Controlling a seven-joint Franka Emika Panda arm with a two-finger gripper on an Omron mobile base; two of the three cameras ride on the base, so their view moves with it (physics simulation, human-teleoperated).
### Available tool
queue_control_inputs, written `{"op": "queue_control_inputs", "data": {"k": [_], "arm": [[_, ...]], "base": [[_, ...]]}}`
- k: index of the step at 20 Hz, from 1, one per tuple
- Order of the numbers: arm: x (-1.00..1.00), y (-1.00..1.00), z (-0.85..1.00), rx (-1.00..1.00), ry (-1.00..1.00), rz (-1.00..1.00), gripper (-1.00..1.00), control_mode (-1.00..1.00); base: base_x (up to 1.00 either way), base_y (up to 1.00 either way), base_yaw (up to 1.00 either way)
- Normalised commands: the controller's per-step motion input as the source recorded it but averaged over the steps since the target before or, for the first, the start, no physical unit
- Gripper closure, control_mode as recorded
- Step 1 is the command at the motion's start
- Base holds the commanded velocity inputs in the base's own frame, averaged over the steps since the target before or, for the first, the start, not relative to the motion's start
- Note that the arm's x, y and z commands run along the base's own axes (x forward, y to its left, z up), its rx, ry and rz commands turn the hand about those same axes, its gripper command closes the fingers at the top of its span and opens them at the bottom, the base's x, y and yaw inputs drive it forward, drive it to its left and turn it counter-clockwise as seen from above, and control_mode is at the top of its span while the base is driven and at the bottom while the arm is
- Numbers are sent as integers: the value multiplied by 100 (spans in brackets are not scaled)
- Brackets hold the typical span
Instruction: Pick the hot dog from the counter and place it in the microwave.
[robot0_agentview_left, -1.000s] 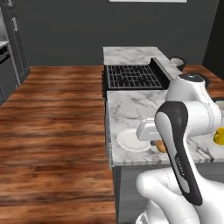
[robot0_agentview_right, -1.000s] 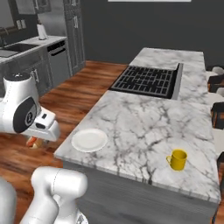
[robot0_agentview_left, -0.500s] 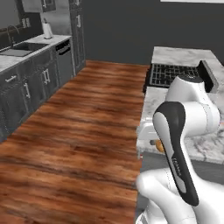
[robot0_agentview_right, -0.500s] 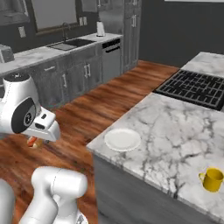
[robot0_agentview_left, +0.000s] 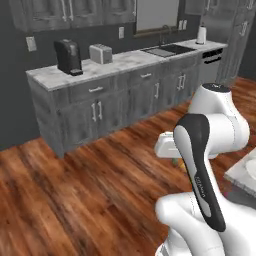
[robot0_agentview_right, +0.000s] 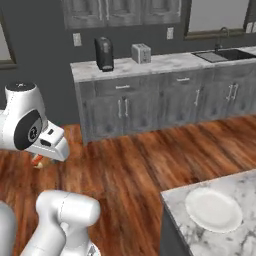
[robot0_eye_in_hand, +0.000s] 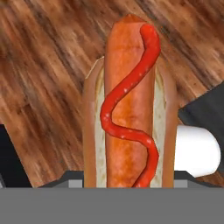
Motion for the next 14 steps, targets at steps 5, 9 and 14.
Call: {"op": "queue_control_inputs", "data": {"k": [5,9,14], "arm": [[0,0,0,0,0,0,100,100],[0,0,0,0,0,0,100,100],[0,0,0,0,0,0,100,100]], "base": [[-11,0,100],[-10,0,100],[-6,0,100]]}}
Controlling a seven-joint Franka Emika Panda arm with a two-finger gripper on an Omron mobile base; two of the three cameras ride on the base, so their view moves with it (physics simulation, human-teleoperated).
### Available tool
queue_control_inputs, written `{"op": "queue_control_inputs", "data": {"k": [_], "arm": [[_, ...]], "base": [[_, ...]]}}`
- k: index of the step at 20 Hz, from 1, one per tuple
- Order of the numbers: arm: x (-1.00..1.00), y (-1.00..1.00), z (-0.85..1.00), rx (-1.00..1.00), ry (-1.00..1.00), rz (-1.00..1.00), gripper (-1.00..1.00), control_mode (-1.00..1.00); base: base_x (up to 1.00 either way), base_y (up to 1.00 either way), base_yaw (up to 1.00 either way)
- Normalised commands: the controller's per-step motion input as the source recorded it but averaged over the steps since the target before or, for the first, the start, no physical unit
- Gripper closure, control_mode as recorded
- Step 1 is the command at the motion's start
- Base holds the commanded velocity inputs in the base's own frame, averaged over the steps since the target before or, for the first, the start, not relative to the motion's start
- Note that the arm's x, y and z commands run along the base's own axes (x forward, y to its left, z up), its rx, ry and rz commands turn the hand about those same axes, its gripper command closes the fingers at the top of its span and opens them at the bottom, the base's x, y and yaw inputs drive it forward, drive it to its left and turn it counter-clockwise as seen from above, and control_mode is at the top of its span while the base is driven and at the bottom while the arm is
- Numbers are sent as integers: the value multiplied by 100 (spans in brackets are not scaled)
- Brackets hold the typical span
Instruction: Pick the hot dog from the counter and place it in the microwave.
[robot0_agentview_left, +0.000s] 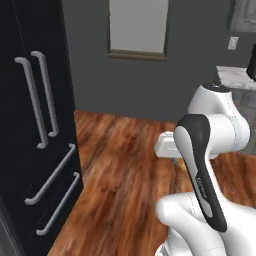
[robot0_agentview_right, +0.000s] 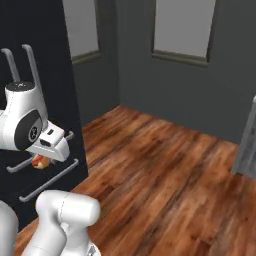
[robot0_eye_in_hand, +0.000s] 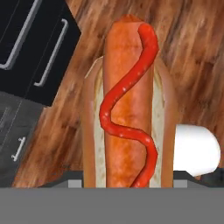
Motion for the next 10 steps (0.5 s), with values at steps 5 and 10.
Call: {"op": "queue_control_inputs", "data": {"k": [5,10], "arm": [[0,0,0,0,0,0,100,100],[0,0,0,0,0,0,100,100]], "base": [[-5,0,100],[-1,0,100]]}}
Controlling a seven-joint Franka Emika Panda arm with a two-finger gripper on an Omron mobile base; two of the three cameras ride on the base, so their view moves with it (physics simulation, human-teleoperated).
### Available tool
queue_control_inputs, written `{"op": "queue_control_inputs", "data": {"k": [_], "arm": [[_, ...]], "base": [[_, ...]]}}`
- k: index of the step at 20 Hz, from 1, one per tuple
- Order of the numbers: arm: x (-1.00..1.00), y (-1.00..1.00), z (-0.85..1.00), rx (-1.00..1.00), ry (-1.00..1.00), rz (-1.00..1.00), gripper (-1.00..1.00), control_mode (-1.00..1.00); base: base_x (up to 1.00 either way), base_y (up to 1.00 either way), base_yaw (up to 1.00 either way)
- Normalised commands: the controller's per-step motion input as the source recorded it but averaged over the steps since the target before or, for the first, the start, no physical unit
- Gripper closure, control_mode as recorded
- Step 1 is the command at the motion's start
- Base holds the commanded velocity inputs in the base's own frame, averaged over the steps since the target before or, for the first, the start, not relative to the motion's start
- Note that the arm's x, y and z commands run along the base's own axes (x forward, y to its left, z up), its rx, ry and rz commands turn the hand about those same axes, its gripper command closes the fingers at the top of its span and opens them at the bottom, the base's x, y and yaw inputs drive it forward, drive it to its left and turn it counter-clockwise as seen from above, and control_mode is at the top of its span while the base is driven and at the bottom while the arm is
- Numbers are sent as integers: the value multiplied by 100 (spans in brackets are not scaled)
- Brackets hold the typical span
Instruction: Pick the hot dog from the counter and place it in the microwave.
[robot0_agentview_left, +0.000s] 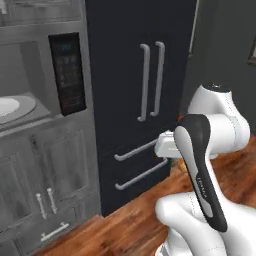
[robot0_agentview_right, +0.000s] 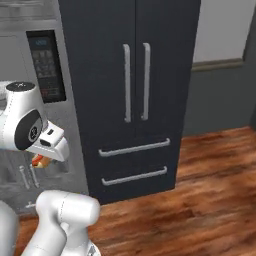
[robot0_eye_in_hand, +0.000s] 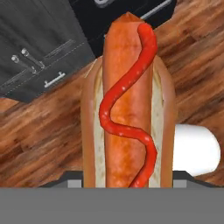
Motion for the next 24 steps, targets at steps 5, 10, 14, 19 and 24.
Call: {"op": "queue_control_inputs", "data": {"k": [5,10,14,19,24], "arm": [[0,0,0,0,0,0,100,100],[0,0,0,0,0,0,100,100],[0,0,0,0,0,0,100,100],[0,0,0,0,0,0,100,100],[0,0,0,0,0,0,100,100]], "base": [[8,-2,99],[88,0,60],[100,6,24],[90,2,11],[61,32,13]]}}
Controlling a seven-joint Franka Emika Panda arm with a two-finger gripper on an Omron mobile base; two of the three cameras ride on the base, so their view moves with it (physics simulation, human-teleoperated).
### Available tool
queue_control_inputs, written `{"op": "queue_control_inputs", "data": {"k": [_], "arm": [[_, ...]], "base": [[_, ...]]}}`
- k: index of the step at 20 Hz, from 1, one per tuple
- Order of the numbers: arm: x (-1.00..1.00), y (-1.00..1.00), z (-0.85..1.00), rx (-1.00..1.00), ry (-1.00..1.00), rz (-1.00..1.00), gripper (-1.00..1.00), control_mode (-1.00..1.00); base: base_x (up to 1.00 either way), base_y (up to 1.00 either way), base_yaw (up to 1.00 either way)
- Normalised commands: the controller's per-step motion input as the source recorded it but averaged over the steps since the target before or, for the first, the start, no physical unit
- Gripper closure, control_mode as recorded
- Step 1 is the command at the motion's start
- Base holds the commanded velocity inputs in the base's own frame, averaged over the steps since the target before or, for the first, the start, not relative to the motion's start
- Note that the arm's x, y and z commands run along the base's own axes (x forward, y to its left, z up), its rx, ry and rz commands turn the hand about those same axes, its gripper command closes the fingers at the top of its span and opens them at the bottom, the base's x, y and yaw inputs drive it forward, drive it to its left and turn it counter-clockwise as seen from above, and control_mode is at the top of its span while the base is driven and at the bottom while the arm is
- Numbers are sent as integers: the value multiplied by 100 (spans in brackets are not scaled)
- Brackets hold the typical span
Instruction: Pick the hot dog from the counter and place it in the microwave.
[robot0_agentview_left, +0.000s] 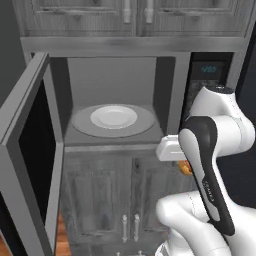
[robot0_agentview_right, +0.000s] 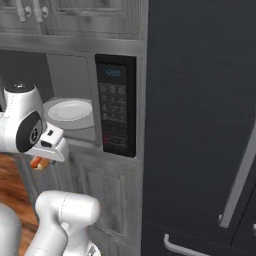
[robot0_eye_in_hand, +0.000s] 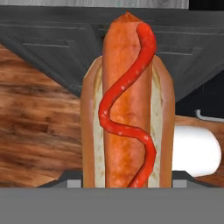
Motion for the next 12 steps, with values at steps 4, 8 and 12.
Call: {"op": "queue_control_inputs", "data": {"k": [4,8,12], "arm": [[0,0,0,0,0,0,100,100],[0,0,0,0,0,0,100,100],[0,0,0,0,0,0,100,100]], "base": [[11,7,8],[1,0,1],[1,42,0]]}}
